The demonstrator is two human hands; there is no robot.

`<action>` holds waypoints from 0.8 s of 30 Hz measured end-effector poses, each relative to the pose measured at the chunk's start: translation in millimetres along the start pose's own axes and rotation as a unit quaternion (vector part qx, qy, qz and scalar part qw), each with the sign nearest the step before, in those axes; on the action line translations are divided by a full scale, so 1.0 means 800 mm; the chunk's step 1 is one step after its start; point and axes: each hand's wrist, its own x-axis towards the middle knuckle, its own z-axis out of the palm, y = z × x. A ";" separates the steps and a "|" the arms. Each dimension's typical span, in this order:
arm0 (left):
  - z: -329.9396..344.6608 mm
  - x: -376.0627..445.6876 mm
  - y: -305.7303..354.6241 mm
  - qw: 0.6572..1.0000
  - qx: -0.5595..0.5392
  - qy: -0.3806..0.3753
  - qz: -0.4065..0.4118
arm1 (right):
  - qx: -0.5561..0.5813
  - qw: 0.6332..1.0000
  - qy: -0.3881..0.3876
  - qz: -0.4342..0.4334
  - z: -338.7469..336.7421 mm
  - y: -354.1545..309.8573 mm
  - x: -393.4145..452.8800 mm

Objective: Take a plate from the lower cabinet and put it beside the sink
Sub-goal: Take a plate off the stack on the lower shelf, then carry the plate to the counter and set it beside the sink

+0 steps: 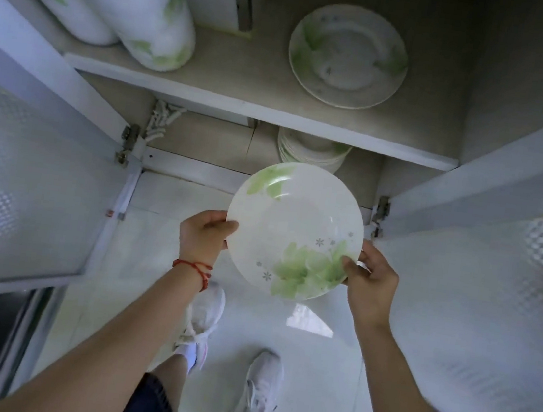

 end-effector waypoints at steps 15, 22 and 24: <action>-0.082 -0.150 0.146 0.999 0.039 -0.018 0.029 | 0.002 1.000 0.018 0.024 -0.041 -0.150 -0.168; -0.120 -0.213 0.200 0.996 0.046 -0.046 0.054 | 0.031 0.999 0.014 0.030 -0.058 -0.213 -0.237; -0.130 -0.231 0.217 0.996 0.042 -0.051 0.062 | 0.040 0.999 0.016 0.029 -0.064 -0.229 -0.255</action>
